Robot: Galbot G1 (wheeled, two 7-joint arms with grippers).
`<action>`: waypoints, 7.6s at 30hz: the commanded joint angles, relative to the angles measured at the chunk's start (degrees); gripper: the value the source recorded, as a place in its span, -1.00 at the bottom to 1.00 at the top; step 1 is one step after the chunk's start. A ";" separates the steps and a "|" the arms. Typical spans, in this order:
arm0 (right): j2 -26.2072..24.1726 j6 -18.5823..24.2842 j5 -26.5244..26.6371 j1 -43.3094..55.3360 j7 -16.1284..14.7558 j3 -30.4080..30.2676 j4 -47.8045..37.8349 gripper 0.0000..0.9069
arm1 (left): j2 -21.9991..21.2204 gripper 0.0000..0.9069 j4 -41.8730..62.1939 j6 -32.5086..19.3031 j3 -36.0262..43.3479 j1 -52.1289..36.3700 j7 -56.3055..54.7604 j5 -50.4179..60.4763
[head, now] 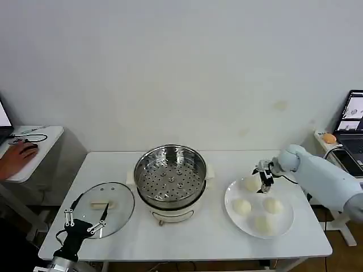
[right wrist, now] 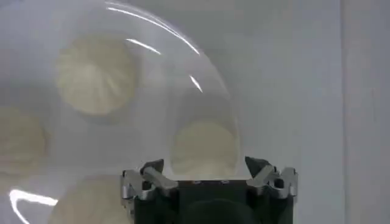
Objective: Take steamed baozi put them in steamer then cover it.
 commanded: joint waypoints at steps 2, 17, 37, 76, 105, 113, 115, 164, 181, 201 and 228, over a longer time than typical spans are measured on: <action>0.95 0.34 -0.78 -0.04 0.30 -0.16 -1.42 1.00 | 0.12 1.00 0.06 -0.05 -0.01 0.06 0.01 0.00; 0.74 0.40 -0.70 0.25 0.67 -0.22 -0.60 0.24 | 0.20 1.00 0.27 -0.10 0.00 -0.01 0.01 -0.01; -6.28 1.55 5.57 18.55 0.55 -12.09 18.17 0.24 | -0.54 1.00 -0.18 -0.21 0.02 0.67 -0.02 0.77; 18.46 23.32 -15.16 30.79 4.02 -22.61 27.14 0.24 | -1.14 1.00 0.26 -0.34 -2.28 1.09 -0.08 -0.57; 23.76 27.37 -27.10 20.82 5.68 -17.07 17.07 0.27 | -0.20 1.00 1.62 -0.65 -2.87 0.72 0.10 -1.01; 24.52 27.85 -26.68 20.42 5.83 -16.77 15.25 0.27 | 0.23 1.00 1.71 -0.95 -3.12 1.00 0.12 -1.12; 24.76 27.82 -26.64 20.34 5.74 -16.63 14.77 0.40 | 0.22 1.00 1.71 -0.96 -3.13 0.93 0.10 -1.13; -3.63 -6.71 29.69 22.86 -12.49 -27.16 15.26 1.00 | -0.31 1.00 -0.44 -1.81 -1.89 0.58 0.36 -0.85; -5.02 -7.18 23.74 12.79 -11.09 -21.09 14.69 1.00 | -0.58 1.00 -0.84 -1.60 -1.86 -0.28 0.52 -0.81; -3.11 -7.22 20.42 9.16 -9.42 -18.94 13.25 1.00 | -1.02 1.00 -0.17 -1.81 -2.00 0.18 0.47 -0.63; -1.30 -6.54 17.57 6.93 -8.32 -17.51 11.23 1.00 | -1.35 1.00 0.18 -1.99 -2.16 0.18 0.46 -0.49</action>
